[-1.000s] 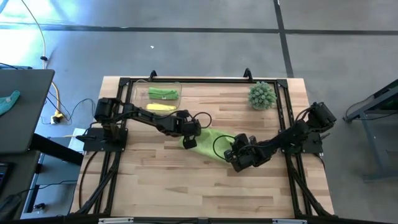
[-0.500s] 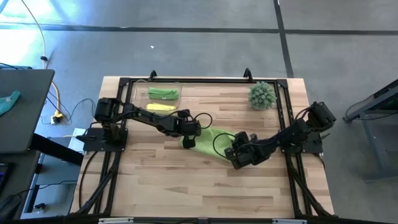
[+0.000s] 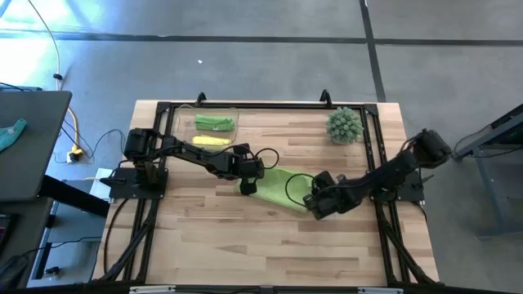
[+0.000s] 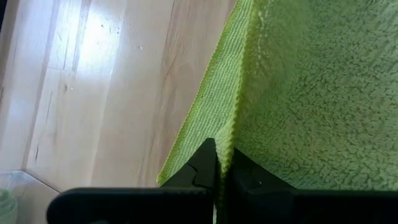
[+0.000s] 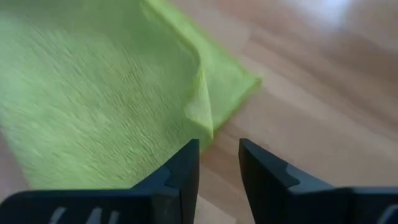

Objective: Roll microfiber towels into tight, uniform cylinder then place into a basket
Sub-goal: Fold the light green microfiber cloth

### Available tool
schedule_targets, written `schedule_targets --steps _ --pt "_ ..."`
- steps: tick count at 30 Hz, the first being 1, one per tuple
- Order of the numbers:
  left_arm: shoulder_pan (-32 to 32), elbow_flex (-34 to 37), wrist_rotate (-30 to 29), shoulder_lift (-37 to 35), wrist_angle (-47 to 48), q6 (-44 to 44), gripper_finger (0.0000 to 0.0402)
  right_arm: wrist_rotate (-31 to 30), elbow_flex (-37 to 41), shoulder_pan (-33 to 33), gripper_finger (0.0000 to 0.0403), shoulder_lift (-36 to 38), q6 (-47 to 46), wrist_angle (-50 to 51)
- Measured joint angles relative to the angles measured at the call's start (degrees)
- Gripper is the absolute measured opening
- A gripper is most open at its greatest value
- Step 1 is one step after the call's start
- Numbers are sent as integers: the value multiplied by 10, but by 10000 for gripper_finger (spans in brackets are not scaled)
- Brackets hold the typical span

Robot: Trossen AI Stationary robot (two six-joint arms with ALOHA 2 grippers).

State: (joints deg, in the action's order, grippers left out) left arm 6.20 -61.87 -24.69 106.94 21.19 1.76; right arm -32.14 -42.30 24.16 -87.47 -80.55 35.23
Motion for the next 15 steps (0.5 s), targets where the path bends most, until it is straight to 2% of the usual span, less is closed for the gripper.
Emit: schedule_targets --steps 4,7,12,15 --pt "0 0 0 0 0 1 0 -26 0 2 96 36 0 -6" --pt "0 0 0 0 0 1 0 -38 0 7 94 38 13 -51" --pt "0 0 0 0 3 11 0 -42 0 8 94 -4 90 -167" --pt "0 0 0 0 11 16 0 -43 0 2 94 -40 105 -192"
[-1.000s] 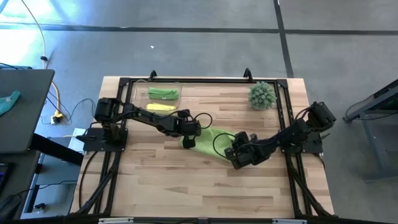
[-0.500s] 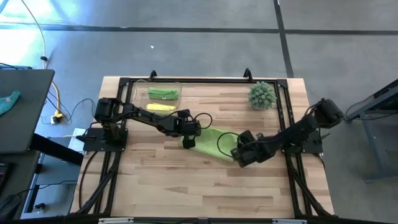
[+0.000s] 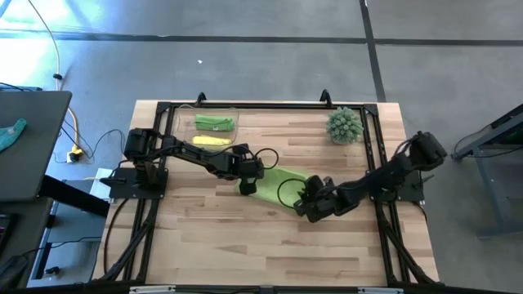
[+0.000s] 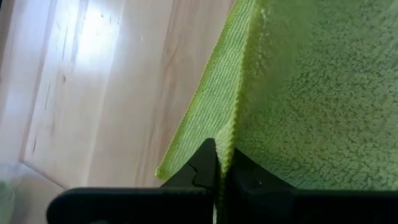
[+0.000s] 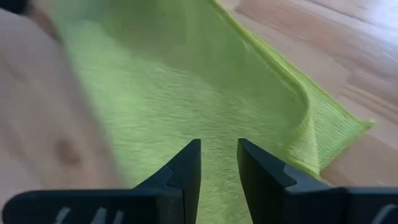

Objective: Roll microfiber towels into tight, uniform cylinder then place into a basket
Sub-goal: Fold the light green microfiber cloth

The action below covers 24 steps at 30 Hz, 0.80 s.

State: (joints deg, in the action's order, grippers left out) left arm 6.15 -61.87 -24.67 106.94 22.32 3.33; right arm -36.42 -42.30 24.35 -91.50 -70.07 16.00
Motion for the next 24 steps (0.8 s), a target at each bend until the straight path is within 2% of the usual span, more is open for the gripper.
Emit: schedule_targets --steps 13,19,24 --pt "-5 0 -11 0 23 20 4 -11 1 -48 94 -70 15 0" --pt "-11 -8 -91 0 71 -4 57 -11 0 -52 94 -81 16 -5" --pt "-10 -38 -113 0 172 51 106 -12 0 -52 94 -81 16 -4"
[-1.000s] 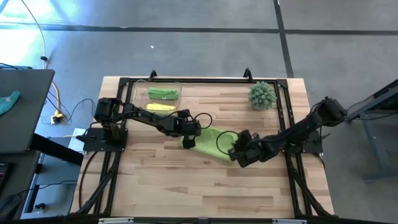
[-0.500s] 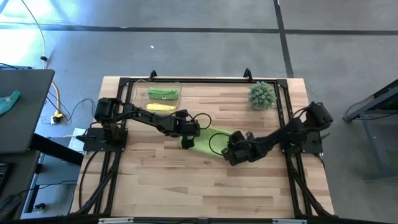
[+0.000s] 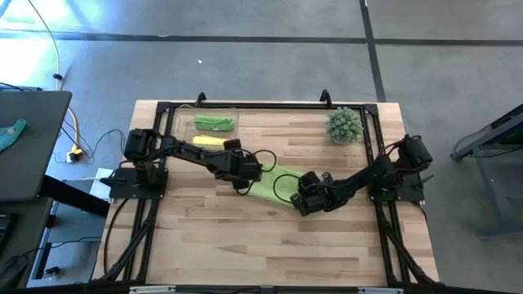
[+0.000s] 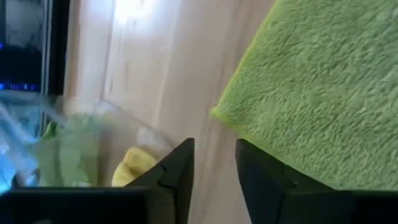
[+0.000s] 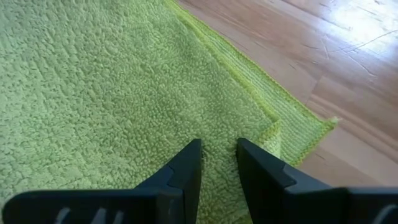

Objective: Roll microfiber towels into tight, uniform cylinder then place into a basket
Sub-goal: Fold the light green microfiber cloth

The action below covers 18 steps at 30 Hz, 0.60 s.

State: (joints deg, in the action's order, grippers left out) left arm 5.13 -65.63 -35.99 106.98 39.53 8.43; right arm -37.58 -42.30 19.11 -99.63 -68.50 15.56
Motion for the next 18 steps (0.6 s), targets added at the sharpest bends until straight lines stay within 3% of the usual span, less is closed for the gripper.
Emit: schedule_targets --steps 3,10,18 --pt "-3 -22 13 0 31 32 122 -4 0 0 94 0 10 0" --pt "-7 -17 216 0 -75 -4 124 -14 0 -14 94 -1 62 0" --pt "-2 36 290 0 -109 52 116 -30 -8 -18 94 40 111 -1"
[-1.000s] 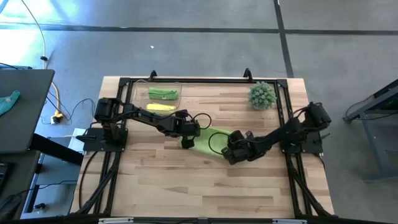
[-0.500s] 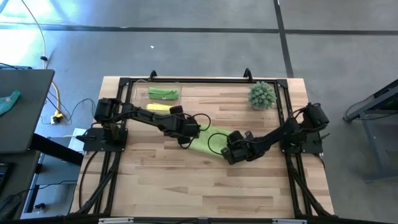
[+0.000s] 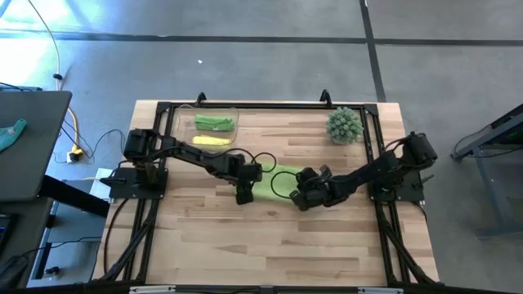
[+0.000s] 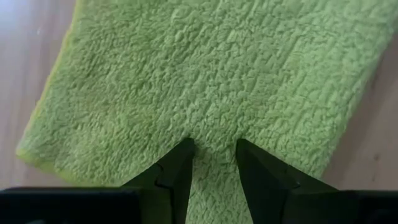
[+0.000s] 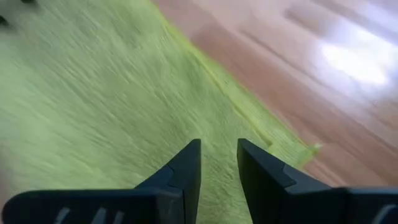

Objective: Roll microfiber towels into tight, uniform cylinder then place into a basket
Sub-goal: Fold the light green microfiber cloth

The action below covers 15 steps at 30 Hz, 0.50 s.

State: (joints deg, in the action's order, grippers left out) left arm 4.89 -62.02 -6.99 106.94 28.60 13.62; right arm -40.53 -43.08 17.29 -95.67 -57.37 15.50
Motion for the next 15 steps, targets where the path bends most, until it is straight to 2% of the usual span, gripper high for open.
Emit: schedule_targets --steps 2,9,13,15 --pt "-2 12 16 -4 -5 26 116 6 -8 7 94 21 -7 -1" --pt "-38 27 53 -4 -37 165 115 120 -28 51 94 37 -95 -36" --pt "-66 29 111 -2 -102 229 115 112 -28 81 94 14 -131 -50" --pt "-82 31 157 2 -144 213 115 99 -28 89 94 2 -150 -42"
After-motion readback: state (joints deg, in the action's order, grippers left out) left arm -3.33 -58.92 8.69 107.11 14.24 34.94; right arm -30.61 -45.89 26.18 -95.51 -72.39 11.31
